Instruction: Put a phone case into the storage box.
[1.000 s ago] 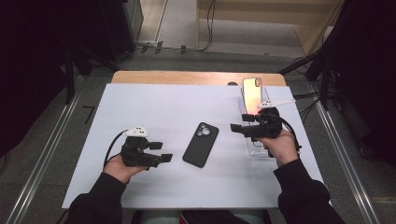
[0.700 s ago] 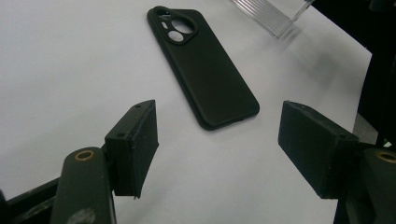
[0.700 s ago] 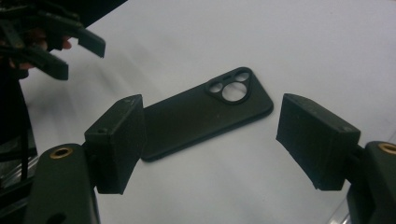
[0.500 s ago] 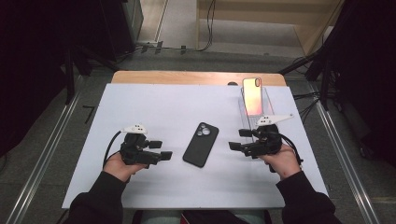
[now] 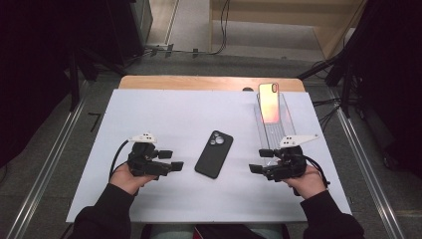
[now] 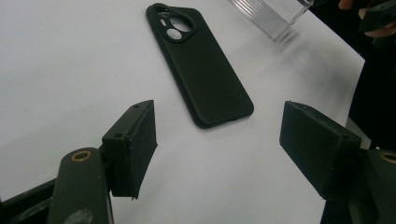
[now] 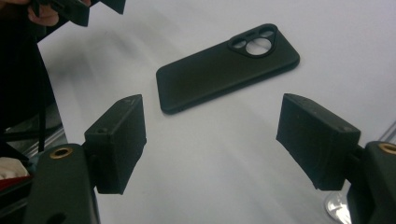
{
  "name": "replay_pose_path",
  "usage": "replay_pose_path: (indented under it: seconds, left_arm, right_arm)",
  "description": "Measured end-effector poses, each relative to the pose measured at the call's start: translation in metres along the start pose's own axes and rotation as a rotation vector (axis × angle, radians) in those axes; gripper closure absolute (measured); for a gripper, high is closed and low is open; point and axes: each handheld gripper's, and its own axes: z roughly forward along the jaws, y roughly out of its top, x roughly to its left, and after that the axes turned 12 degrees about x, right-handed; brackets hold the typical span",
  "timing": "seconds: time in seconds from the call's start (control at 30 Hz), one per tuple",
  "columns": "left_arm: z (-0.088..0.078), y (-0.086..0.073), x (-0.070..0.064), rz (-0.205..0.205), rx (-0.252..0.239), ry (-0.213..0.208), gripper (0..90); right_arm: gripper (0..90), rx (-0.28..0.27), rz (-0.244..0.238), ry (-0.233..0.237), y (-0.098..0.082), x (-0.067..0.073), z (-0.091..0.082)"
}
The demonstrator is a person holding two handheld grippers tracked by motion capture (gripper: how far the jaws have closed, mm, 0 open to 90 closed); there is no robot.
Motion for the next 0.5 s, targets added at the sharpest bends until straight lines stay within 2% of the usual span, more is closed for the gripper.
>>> replay_pose_path:
  seconds: [0.5]
  left_arm:
    - [0.001, 0.000, -0.005, 0.017, -0.008, 0.011, 27.7]
  right_arm:
    - [22.0, 0.036, -0.023, -0.001, -0.017, 0.001, 0.005]
